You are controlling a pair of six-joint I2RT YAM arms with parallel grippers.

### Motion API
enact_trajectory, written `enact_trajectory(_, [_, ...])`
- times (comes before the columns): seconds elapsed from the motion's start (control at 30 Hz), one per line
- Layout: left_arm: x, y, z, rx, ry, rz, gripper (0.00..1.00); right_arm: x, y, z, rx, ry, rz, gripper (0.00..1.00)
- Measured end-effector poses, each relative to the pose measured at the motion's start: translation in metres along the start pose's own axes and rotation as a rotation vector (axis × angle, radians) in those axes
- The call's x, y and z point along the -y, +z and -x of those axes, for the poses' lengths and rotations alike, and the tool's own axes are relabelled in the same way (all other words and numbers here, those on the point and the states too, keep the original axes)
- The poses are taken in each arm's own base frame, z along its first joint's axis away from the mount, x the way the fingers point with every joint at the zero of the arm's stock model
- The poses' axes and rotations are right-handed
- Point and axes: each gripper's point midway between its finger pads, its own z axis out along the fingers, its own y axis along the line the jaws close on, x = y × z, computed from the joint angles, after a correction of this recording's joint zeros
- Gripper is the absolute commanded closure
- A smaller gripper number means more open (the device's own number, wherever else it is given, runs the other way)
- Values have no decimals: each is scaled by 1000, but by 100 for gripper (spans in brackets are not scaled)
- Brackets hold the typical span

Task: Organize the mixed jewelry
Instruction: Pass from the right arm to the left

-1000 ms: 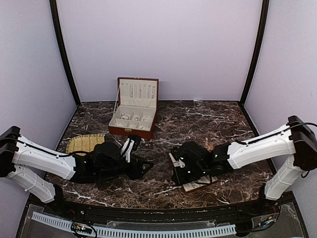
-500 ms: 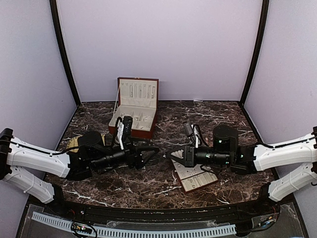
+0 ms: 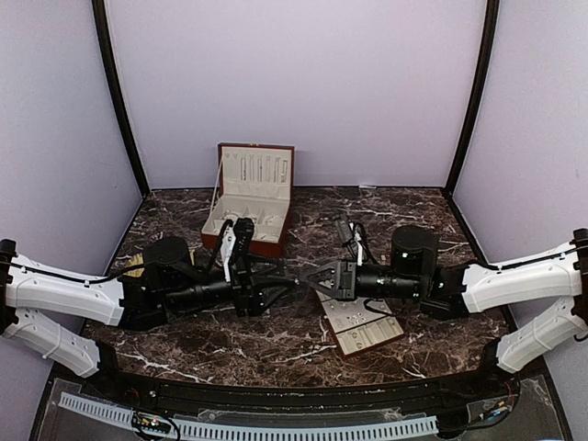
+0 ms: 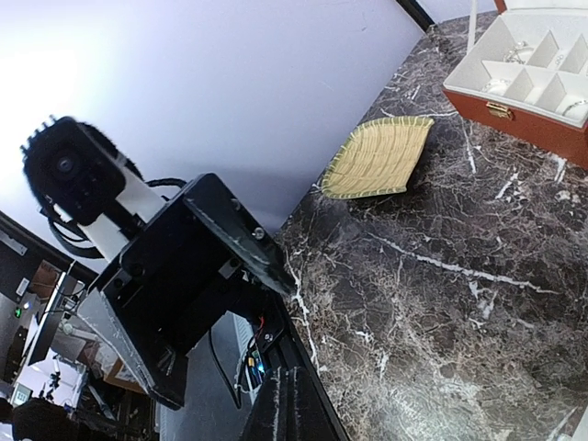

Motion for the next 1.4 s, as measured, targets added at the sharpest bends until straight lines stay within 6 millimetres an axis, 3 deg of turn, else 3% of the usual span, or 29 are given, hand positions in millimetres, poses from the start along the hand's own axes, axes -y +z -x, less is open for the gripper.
enact_trajectory(0.23, [8,4,-4,-68,301,28,52,4,1,4,-14,90,-19,100])
enact_trajectory(0.4, [3,4,-16,-135,450,67,66,6,0,2,-32,131,-23,100])
enact_trajectory(0.8, [-6,7,-23,-189,577,108,81,10,0,-7,-71,163,-33,100])
enact_trajectory(1.23, [-2,8,-31,-210,577,75,76,11,2,-9,-81,166,-33,100])
enact_trajectory(1.4, [-1,10,-34,-220,576,66,79,9,3,-8,-84,164,-25,100])
